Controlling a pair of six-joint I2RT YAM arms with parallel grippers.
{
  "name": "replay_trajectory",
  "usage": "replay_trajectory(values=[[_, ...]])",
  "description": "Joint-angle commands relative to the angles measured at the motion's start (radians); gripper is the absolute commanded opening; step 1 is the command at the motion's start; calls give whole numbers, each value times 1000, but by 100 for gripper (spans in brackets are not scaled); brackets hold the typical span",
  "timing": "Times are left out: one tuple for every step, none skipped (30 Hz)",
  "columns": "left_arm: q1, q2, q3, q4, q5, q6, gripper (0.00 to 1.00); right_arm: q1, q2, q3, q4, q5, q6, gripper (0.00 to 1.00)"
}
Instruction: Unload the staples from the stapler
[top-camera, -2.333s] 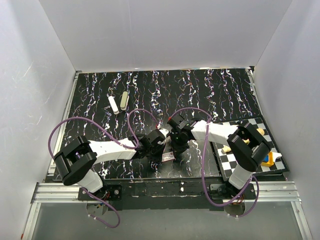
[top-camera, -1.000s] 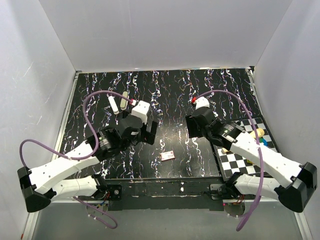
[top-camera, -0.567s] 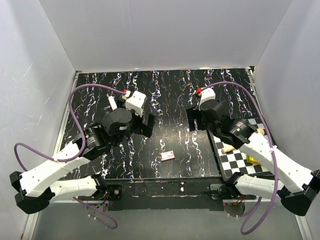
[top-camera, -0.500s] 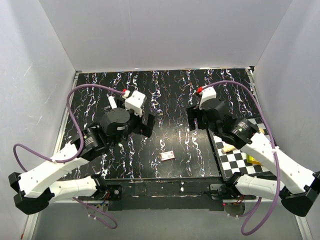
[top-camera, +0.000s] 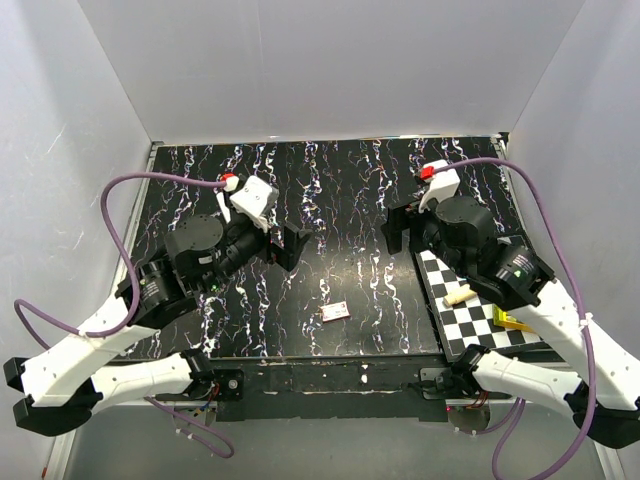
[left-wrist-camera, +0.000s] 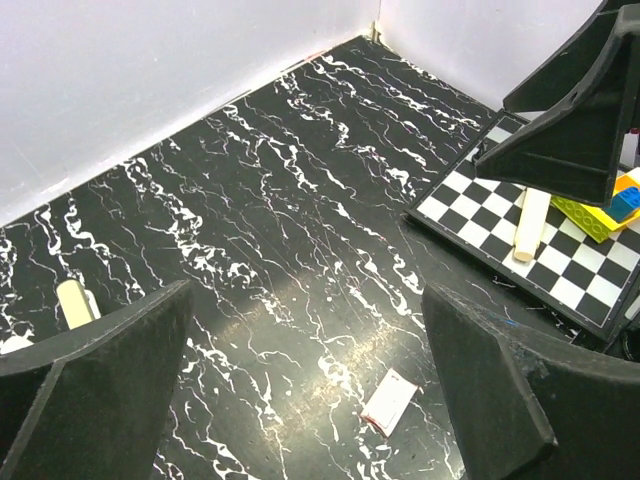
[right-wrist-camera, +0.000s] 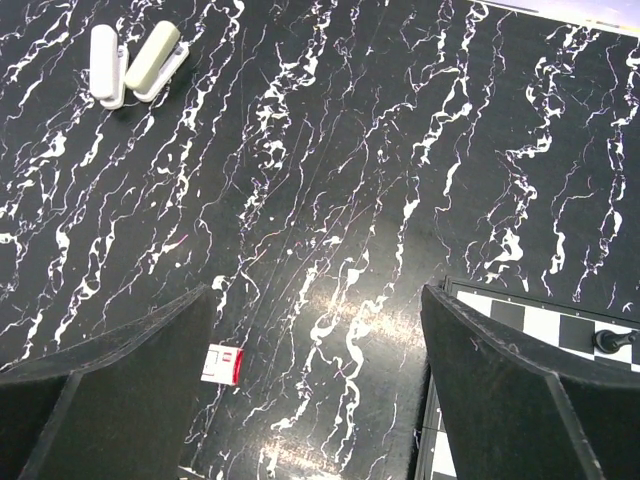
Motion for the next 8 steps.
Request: replay_trajectory(values=[[-2, 8, 31, 23, -6, 58, 98, -7, 12, 4, 46, 36, -17, 91], [-2, 11, 30, 23, -7, 63, 98, -5, 16, 8, 43, 36, -23, 91], [-2, 18, 30, 23, -7, 71, 98, -5, 21, 21, 35, 22, -45, 92], [-1, 27, 34, 23, -7, 72, 98, -5, 33, 36, 22, 4, -50, 92], [-2, 31, 34, 22, -7, 72, 98, -5, 45, 53, 6, 2, -47, 92], [-2, 34, 36, 22, -3, 72, 98, -5, 55, 65, -3, 4, -44, 92], [-2, 36, 37, 23, -1, 74, 98, -3, 56, 64, 4, 7, -34, 92], [-2, 41, 40, 26, 2, 74, 98, -3, 52, 55, 17, 14, -36, 92]])
